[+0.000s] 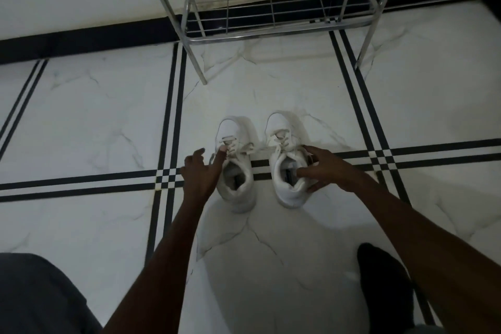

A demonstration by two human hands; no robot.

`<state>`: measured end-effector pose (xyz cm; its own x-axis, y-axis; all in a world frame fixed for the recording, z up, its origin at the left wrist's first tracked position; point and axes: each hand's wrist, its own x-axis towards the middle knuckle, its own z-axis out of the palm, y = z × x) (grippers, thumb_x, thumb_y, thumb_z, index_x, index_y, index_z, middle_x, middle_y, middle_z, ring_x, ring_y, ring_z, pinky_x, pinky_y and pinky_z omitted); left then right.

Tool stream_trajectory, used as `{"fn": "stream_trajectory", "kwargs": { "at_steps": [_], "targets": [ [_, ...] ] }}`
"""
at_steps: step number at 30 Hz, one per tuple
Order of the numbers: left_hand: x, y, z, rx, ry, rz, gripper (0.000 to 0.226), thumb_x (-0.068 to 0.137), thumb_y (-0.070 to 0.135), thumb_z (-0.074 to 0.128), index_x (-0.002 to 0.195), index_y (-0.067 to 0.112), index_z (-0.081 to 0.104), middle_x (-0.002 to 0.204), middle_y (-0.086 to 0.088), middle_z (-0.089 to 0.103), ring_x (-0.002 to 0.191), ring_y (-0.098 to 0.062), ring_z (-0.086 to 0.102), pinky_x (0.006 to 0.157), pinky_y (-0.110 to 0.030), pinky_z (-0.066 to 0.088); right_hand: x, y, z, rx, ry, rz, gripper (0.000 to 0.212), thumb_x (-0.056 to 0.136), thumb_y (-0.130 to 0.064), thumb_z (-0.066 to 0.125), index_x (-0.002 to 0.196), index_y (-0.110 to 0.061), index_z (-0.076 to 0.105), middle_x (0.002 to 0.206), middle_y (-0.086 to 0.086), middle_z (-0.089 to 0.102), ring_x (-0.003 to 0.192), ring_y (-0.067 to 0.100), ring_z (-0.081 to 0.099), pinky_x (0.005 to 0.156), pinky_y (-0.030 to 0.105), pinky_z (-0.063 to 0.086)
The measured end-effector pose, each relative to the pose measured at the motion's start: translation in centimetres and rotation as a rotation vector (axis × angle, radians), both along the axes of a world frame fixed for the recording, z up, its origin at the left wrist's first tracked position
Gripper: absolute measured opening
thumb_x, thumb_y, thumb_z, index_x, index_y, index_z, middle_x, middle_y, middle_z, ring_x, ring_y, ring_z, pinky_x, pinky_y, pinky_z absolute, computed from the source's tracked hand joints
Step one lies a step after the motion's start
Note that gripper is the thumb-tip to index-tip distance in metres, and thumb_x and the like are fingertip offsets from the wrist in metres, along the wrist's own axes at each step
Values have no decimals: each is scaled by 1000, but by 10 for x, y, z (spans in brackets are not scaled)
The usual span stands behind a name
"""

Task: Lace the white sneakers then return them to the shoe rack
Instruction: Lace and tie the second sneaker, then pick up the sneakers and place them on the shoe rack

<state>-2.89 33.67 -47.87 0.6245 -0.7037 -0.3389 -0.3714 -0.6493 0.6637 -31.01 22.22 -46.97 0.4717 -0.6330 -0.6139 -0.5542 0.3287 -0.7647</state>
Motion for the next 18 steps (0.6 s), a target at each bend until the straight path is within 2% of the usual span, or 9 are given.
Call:
{"fn": "stream_trajectory", "kwargs": {
  "at_steps": [1,3,4,5,8,10,12,15,18],
  "targets": [
    [3,5,1,31,172,-3,94,75,90,51,136,19,58,138,-16,61,127,-33,58,100,-51,54,7,1,0,-25,18,-2,58,76,-20,79,128,-32,56,117,4,68,102,27,71,77,54,63],
    [5,11,4,66,455,-35,59,84,71,64,123,27,62,131,-8,66,117,-28,65,84,-42,59,18,2,-3,-91,72,43,77,63,-37,80,135,-36,53,118,3,68,103,26,70,82,52,62],
    [6,13,3,60,528,-46,53,84,59,73,126,28,60,131,-4,66,116,-26,65,81,-40,59,24,1,-6,-117,97,61,87,57,-44,79,139,-36,50,118,3,69,104,25,70,83,51,62],
    [6,15,1,49,557,-57,59,82,47,79,133,28,57,133,-2,64,116,-24,65,79,-40,60,27,1,-9,-136,113,63,92,54,-47,79,141,-36,49,117,4,69,104,25,70,83,51,62],
    [0,17,-6,3,499,-58,74,77,22,81,143,22,48,133,-4,58,109,-24,67,76,-44,64,36,3,-15,-169,136,31,94,53,-49,79,141,-37,48,118,5,69,103,26,70,82,50,62],
    [-7,17,-7,-41,442,-65,76,72,27,80,141,19,51,128,-6,61,102,-26,71,70,-44,66,38,4,-16,-187,142,17,90,54,-49,78,139,-37,50,116,6,70,101,27,70,82,50,62],
    [-14,16,-4,-92,357,-71,65,72,31,75,133,19,58,120,-6,65,95,-28,73,66,-41,66,37,3,-17,-207,139,1,84,55,-48,78,135,-37,54,109,5,72,95,26,72,80,51,62],
    [-21,5,-2,-132,306,-66,54,72,32,71,125,22,65,110,-5,69,93,-31,73,68,-50,65,33,-4,-17,-234,136,-33,81,54,-50,78,131,-36,57,100,5,75,91,26,73,78,50,63],
    [-25,-11,1,-182,282,-65,59,71,39,69,127,23,66,111,-2,72,91,-29,75,73,-55,64,29,-15,-11,-258,92,-84,82,54,-50,78,132,-38,56,103,6,74,90,26,73,76,50,63]
  ]
}}
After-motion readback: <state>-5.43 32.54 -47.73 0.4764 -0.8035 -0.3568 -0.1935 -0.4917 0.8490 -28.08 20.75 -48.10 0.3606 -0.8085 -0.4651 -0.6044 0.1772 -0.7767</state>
